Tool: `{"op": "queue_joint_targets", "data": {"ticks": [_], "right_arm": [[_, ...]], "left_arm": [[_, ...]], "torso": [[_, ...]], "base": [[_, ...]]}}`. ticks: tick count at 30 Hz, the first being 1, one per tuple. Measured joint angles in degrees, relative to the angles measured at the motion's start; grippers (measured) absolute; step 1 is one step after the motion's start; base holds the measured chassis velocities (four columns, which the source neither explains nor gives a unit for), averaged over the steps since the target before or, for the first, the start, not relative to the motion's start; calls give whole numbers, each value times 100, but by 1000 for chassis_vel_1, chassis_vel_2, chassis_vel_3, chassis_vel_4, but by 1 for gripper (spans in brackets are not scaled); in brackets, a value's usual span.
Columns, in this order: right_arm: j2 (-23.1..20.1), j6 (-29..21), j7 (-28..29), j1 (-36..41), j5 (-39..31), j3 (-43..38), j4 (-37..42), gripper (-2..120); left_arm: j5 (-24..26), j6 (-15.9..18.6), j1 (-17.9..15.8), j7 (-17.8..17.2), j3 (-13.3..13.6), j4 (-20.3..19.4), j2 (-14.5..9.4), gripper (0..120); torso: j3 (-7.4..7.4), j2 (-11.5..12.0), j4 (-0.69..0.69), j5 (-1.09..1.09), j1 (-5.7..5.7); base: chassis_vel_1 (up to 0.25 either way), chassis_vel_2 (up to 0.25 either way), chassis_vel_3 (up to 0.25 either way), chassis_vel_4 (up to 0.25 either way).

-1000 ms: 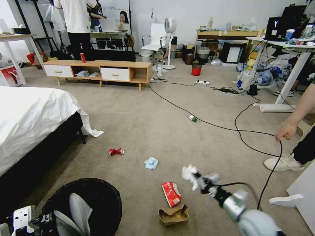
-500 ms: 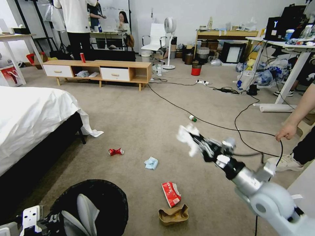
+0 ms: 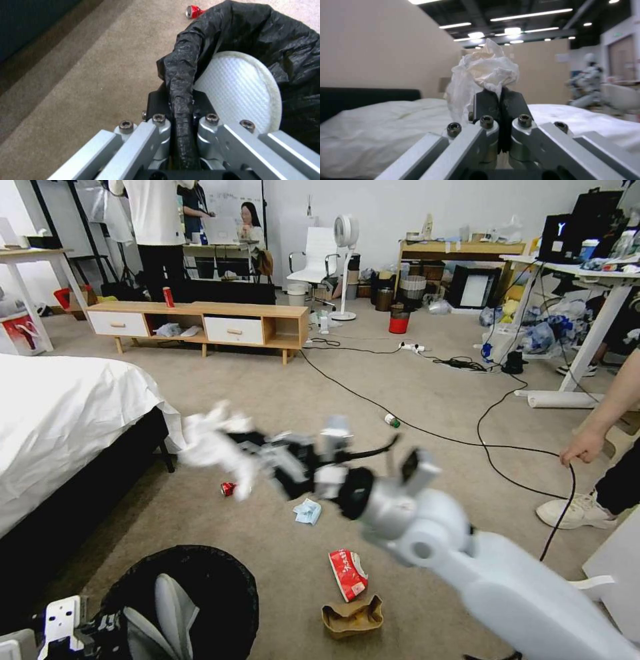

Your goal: Pick up the trash bin and place the garbage on the floor into it.

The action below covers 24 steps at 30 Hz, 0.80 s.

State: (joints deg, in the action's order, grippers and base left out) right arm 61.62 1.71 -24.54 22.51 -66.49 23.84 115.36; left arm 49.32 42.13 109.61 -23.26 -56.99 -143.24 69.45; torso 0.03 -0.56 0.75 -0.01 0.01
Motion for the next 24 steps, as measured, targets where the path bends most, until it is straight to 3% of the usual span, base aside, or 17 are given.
{"op": "queue_joint_targets", "data": {"ticks": [3, 6, 15, 17, 24], "right_arm": [[262, -4, -196, -204, -11, 335, -158, 0], [263, -45, -315, -261, -11, 533, -178, 0], [-146, -140, -493, -232, 88, 993, -149, 0], [-393, -189, -466, -122, 200, 1052, -95, 0], [-640, -195, -292, 105, 491, 1051, -123, 0]], "left_arm": [[0, 0, 1, -2, 1, 0, -3, 4], [-7, 0, 8, -3, 1, 0, -3, 4], [0, 0, 9, -9, -59, 0, -22, 4], [39, 0, 8, -12, -109, 0, -60, 4], [62, 0, 7, -20, -111, 0, -117, 4]], "torso": [[0, 0, -2, -1, 0], [0, 0, 0, 0, 0], [-1, 0, 2, 1, 0], [-1, 0, 2, 2, 0], [-1, 0, 1, 2, 0]], "base": [[0, 0, 0, 0], [0, 0, 0, 0], [0, 0, 0, 0], [0, 0, 0, 0], [0, 0, 0, 0]]}}
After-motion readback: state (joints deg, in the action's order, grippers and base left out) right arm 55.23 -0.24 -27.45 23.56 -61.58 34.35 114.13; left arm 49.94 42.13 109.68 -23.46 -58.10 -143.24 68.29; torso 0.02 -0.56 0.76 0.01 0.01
